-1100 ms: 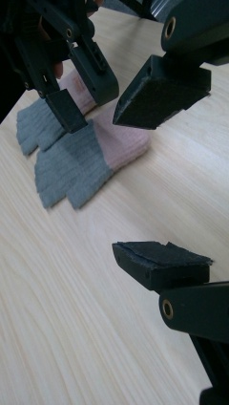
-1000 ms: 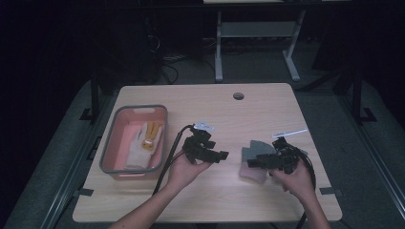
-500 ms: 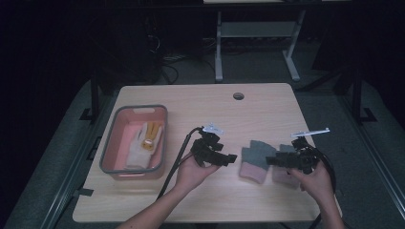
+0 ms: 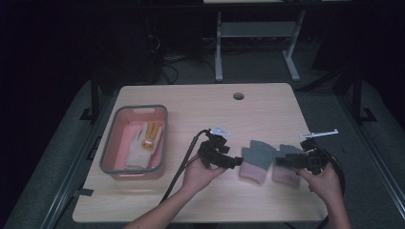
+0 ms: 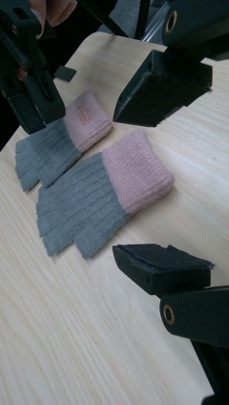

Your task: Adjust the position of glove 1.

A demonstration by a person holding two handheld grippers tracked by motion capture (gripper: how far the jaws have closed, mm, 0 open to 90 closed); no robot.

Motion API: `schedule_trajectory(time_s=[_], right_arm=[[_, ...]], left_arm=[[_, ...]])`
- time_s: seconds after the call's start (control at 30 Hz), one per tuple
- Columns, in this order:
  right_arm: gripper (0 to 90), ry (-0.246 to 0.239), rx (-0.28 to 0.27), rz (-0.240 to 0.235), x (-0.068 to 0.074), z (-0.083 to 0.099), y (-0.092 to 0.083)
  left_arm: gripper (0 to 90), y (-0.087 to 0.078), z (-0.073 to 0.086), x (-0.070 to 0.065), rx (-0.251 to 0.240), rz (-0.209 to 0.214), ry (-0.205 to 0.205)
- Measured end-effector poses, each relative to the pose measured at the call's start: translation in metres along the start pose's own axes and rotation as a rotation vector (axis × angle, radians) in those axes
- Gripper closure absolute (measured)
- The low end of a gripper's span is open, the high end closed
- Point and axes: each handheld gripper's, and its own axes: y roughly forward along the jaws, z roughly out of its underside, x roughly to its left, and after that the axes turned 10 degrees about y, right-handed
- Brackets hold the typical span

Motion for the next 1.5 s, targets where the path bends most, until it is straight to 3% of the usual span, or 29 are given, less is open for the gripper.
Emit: schedule_trajectory(time_s=[0.17,0.33,0.43,0.5,0.67,0.9,1.27,1.4,1.5], right_arm=[[43.6,0.008,0.01,0.041,-0.006,0.002,0.0],[45.3,0.02,0.024,0.114,-0.013,0.004,0.002],[46.1,0.021,0.031,0.117,-0.016,0.005,0.005],[46.7,0.013,0.047,0.128,-0.017,0.006,0.007],[48.2,-0.016,0.106,0.207,-0.02,0.01,0.019],[53.8,-0.03,0.113,0.254,-0.011,0.01,0.023],[72.8,0.005,0.131,0.261,-0.011,0.006,0.026],[77.6,0.039,0.131,0.263,-0.009,0.005,0.026],[80.8,0.044,0.123,0.247,-0.011,0.005,0.023]], left_arm=[[31.2,0.011,-0.002,-0.004,-0.004,0.012,-0.002],[30.8,0.021,-0.003,-0.009,0.015,0.021,0.01],[30.7,0.024,-0.003,-0.01,0.021,0.025,0.008],[30.6,0.026,-0.003,-0.01,0.023,0.026,0.01],[30.6,0.028,-0.004,-0.012,0.024,0.026,0.009],[30.6,0.031,-0.003,-0.016,0.035,0.012,0.028],[30.6,0.029,-0.003,-0.017,0.038,0.006,0.027],[30.6,0.028,-0.004,-0.018,0.046,-0.001,0.045],[30.5,0.028,-0.004,-0.017,0.041,-0.002,0.039]])
